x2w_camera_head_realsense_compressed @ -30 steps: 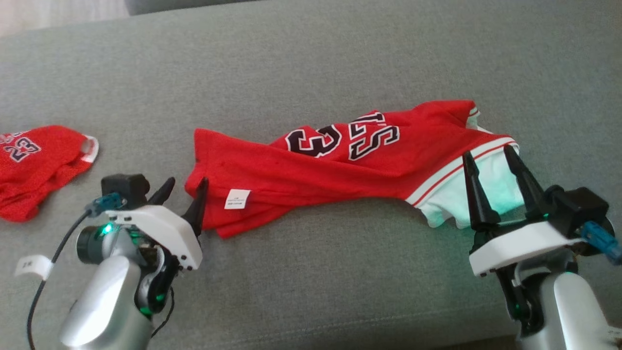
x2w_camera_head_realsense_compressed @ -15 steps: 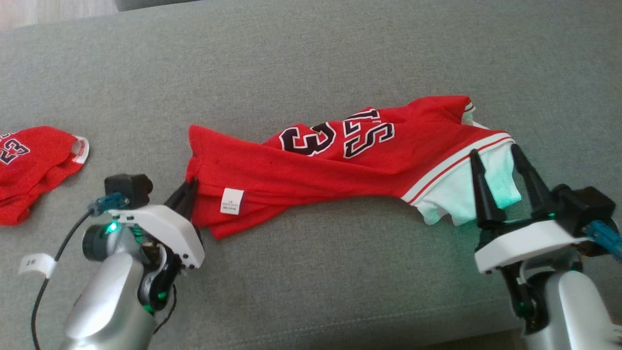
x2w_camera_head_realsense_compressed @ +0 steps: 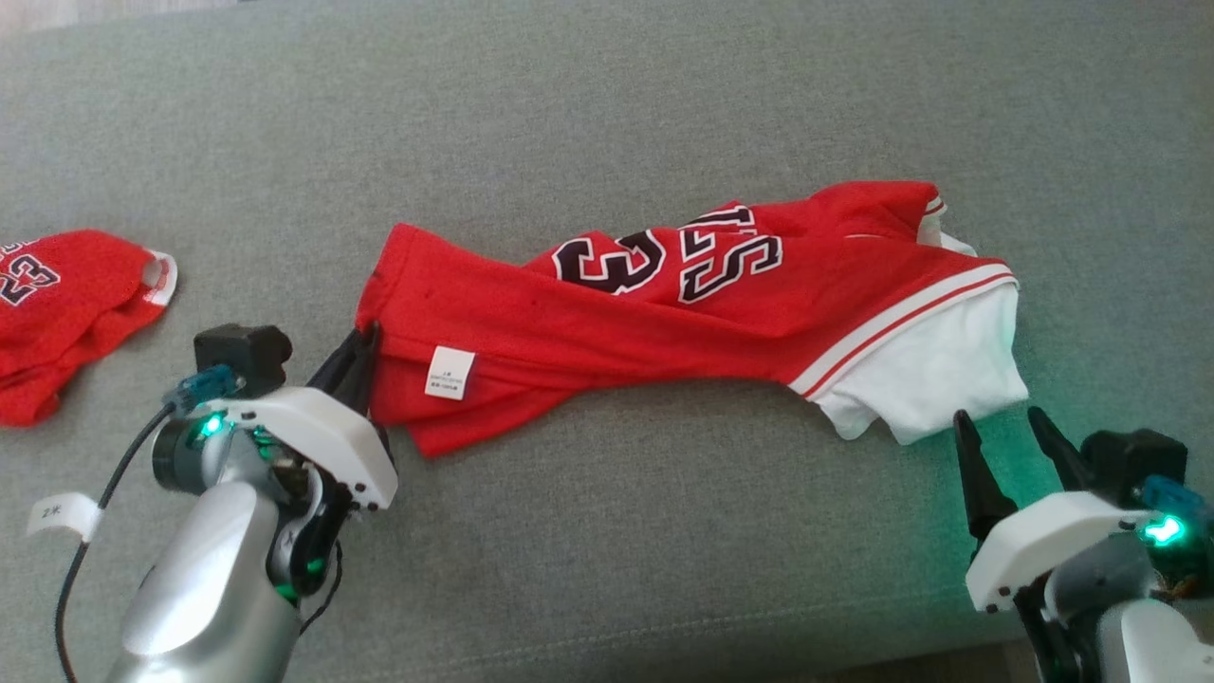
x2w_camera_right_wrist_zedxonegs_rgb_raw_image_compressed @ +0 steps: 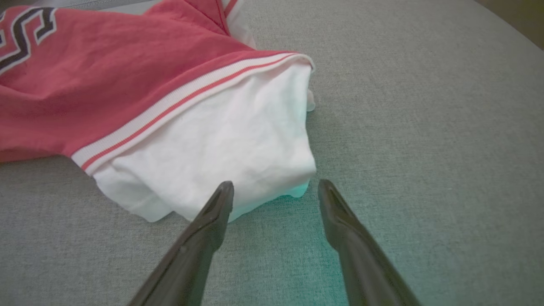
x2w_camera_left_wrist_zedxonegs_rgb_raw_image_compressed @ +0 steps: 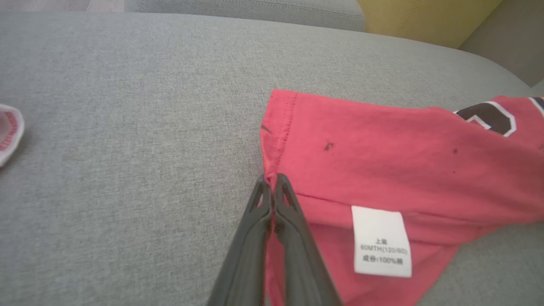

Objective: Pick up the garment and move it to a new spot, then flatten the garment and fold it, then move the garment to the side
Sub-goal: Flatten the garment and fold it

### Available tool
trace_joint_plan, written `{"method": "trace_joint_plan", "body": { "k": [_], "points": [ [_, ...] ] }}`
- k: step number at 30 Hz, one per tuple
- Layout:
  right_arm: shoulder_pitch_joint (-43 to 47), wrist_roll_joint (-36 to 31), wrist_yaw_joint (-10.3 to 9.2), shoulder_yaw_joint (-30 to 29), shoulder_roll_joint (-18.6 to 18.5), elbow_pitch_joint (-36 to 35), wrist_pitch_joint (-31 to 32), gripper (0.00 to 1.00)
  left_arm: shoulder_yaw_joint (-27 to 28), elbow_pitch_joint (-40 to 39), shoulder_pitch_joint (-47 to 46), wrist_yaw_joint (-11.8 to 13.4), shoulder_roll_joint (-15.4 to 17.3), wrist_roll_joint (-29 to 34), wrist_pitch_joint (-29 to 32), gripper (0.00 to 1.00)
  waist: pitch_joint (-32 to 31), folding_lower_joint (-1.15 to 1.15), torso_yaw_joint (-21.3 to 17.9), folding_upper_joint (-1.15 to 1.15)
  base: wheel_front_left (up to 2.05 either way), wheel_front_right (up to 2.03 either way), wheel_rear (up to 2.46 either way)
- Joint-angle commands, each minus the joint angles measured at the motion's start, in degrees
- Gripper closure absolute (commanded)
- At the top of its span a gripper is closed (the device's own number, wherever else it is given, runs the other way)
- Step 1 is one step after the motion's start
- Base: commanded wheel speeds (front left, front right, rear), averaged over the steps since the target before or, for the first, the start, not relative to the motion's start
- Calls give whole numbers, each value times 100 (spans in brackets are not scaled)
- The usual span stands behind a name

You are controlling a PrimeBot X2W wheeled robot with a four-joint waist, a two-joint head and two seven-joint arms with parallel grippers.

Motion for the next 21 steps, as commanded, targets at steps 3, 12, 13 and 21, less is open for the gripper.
{"method": "trace_joint_plan", "body": {
  "k": [3, 12, 13, 21],
  "points": [
    [-274, 27, -4, 73, -137, -142, 32, 0, 207, -237, -313, 62, 179, 36, -82, 100, 71, 0, -8, 0, 0, 0, 0],
    [-665, 329, -4, 61, -207, 316, 239, 0, 154, -306, -438, 71, 150, 56, -201, 100, 227, 0, 50, 0, 0, 0, 0],
    [-685, 407, -4, 75, -206, 347, 274, 60, 148, -306, -445, 71, 151, 62, -222, 100, 233, 0, 54, 0, 0, 0, 0],
    [-630, 1086, -4, 112, -260, -13, 295, 100, 257, -506, -374, 122, 242, 33, -504, 100, 117, 0, 19, 0, 0, 0, 0]
  ]
}}
